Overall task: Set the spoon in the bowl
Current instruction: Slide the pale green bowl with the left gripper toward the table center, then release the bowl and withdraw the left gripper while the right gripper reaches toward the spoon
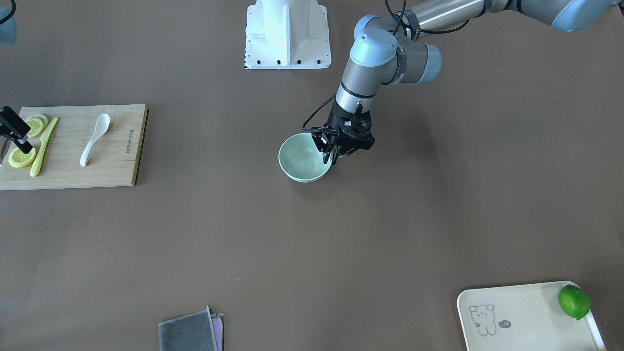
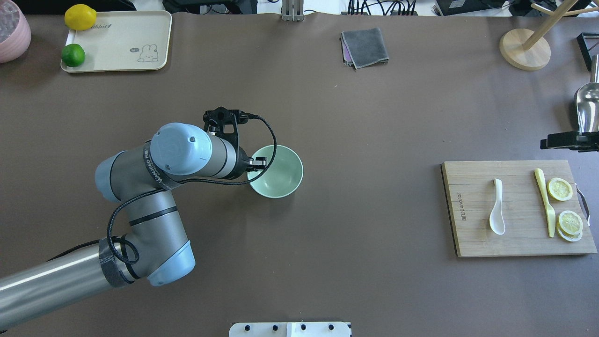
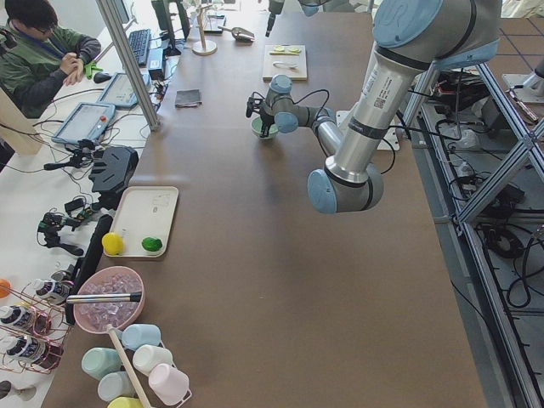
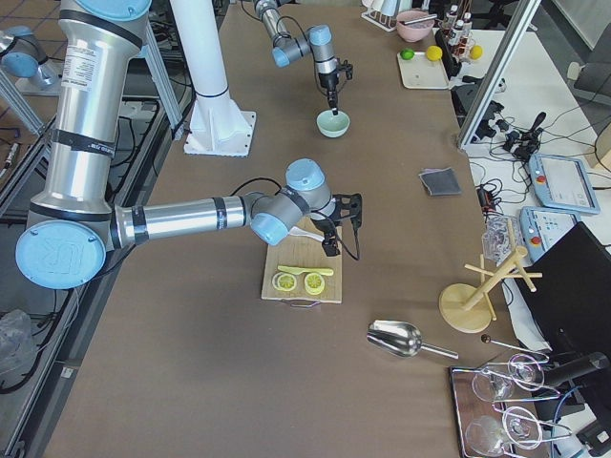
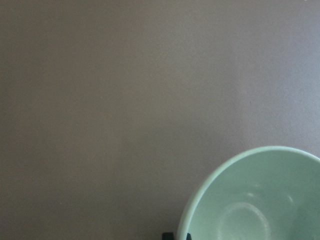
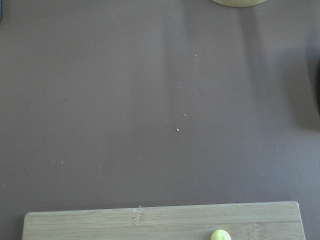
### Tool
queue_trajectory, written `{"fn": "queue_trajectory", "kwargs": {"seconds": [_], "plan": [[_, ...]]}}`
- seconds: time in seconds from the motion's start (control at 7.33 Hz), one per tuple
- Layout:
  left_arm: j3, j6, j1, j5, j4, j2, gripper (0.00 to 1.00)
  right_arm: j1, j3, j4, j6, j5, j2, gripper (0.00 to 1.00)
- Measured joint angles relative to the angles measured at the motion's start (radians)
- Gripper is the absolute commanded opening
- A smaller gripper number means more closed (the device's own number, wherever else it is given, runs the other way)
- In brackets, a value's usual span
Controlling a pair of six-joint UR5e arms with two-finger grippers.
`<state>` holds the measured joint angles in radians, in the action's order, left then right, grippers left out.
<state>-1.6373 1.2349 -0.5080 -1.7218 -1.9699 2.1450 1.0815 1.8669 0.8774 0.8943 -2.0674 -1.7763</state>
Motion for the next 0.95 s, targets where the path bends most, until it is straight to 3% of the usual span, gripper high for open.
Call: {"fn": "queue_trajectory", "kwargs": {"seconds": [0.41,0.68,0.95], "plan": [[-0.082,-0.066,-0.098,-0.080,0.031,-0.063,0.99,-0.006,0.000,0.001,0.000,0.008,0.000,1.00],[-0.177,-0.310,-0.264,-0.232,0.071,-0.218,0.99,-0.029,0.000,0.002,0.010,0.020,-0.007,0.99],[-0.209,-0.616,-0.461,-0.389,0.069,-0.378,0.99,-0.104,0.000,0.001,0.098,0.092,-0.027,0.97]]}}
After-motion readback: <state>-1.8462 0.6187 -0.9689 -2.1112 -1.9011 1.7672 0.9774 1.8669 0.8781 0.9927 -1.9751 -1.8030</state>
